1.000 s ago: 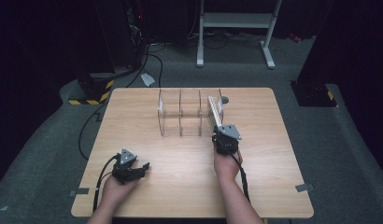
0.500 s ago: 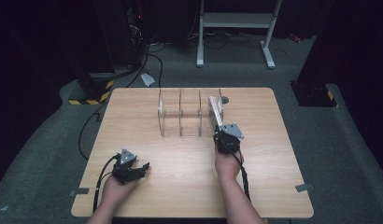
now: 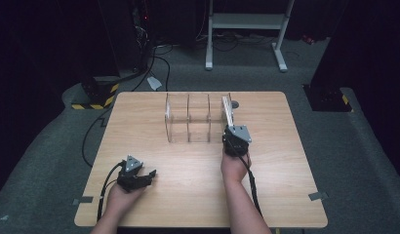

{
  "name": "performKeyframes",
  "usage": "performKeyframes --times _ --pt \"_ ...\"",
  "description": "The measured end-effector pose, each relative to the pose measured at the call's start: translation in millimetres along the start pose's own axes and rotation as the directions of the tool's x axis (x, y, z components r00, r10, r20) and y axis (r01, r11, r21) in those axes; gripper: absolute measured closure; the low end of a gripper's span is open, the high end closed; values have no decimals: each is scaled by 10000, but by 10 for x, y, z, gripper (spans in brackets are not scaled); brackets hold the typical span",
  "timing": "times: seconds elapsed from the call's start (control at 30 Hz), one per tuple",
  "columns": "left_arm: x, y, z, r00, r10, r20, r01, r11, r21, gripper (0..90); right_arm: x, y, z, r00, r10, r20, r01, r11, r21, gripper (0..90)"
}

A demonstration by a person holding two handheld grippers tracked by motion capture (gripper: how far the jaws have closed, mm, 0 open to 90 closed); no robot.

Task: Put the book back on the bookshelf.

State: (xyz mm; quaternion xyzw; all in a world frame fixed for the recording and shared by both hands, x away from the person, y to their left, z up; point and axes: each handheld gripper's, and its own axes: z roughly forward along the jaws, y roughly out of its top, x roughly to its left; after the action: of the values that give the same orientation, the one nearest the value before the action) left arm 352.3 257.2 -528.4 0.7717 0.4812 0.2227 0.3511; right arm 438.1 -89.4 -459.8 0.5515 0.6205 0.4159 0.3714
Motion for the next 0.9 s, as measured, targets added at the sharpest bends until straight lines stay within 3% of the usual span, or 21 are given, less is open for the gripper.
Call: performKeyframes --times 0.7,0.77,0.9 --pt "0 0 0 10000 -2 -1 2 10000 0 336 56 -105 -16 9985 438 318 -435 9990 -79 731" --pt "0 0 0 10000 -1 0 1 10000 2 336 51 -102 -16 9988 446 225 -444 9990 -77 718" --pt "0 0 0 10000 -4 2 4 10000 0 336 28 -93 -20 9989 424 -223 -420 9990 165 582"
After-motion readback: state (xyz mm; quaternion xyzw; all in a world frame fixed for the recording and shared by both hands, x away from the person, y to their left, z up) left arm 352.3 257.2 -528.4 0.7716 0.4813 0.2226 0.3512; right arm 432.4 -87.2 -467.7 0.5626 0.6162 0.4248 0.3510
